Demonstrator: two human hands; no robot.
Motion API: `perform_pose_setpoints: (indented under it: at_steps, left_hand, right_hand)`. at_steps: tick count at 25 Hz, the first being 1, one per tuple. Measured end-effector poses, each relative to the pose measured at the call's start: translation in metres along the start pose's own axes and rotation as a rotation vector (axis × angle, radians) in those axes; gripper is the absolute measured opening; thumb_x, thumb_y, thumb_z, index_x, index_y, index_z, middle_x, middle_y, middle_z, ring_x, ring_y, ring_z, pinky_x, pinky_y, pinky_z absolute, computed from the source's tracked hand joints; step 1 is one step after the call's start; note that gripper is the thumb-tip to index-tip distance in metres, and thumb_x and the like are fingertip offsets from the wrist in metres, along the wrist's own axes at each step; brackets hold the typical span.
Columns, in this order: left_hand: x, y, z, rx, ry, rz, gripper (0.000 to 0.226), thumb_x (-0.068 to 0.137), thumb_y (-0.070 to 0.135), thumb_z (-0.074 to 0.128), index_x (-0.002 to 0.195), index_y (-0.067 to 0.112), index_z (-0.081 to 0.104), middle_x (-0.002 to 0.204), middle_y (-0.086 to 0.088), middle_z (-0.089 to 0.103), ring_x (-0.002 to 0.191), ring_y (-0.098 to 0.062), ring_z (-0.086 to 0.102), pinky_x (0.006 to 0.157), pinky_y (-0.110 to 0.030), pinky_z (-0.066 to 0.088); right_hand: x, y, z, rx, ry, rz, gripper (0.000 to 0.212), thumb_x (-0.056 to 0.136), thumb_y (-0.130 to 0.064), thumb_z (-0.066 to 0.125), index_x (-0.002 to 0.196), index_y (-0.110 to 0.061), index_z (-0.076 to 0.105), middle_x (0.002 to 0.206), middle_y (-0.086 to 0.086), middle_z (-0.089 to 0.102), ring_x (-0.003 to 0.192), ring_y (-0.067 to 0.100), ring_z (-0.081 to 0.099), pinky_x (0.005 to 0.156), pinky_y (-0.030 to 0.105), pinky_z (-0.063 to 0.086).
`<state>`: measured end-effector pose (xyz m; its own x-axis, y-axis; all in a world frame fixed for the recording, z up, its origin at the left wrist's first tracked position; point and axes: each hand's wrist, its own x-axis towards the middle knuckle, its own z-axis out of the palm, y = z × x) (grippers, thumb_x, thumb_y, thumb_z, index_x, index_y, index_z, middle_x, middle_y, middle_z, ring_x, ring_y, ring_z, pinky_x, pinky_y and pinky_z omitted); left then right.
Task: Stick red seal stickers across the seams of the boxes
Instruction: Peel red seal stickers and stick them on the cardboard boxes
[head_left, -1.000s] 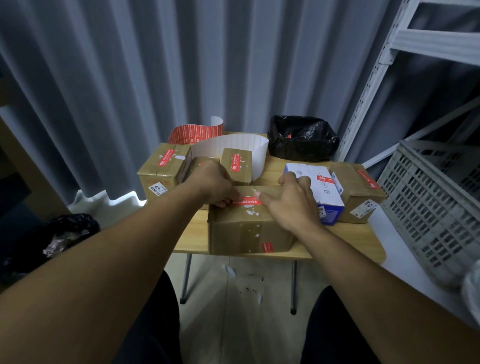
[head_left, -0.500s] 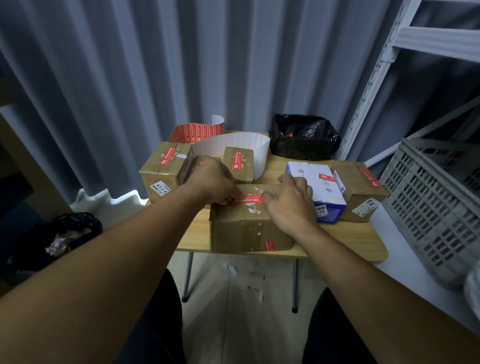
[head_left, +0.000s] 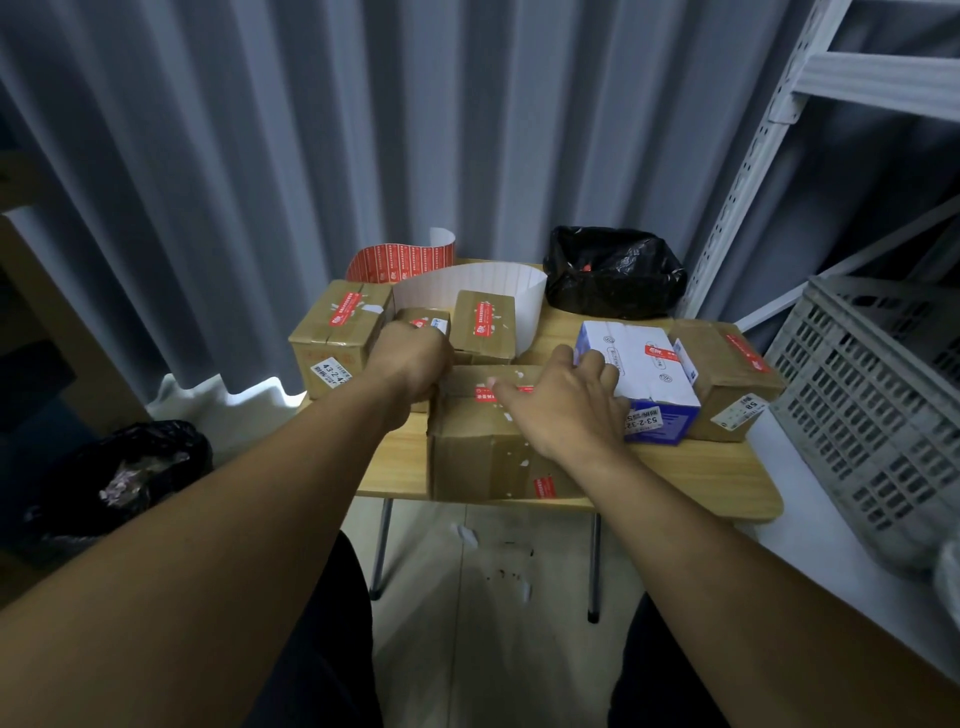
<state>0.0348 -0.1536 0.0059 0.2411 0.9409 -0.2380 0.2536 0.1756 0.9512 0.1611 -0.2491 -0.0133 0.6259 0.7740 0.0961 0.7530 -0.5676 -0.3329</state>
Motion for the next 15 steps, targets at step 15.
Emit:
perform_pose_setpoints:
  at_steps: [15]
  left_hand:
    - [-0.013,0.004,0.002,0.293,-0.174,0.125,0.018,0.083,0.009,0.077,0.099,0.008,0.069,0.094,-0.005,0.065,0.086,-0.016,0.059,0.062,-0.027,0.045]
  right_hand:
    - [0.007,0.004,-0.007,0.21,-0.07,0.011,0.084,0.082,-0.062,0.069,0.144,-0.015,0.037,0.152,0.014,0.03,0.141,0.035,0.029,0.107,0.046,0.038]
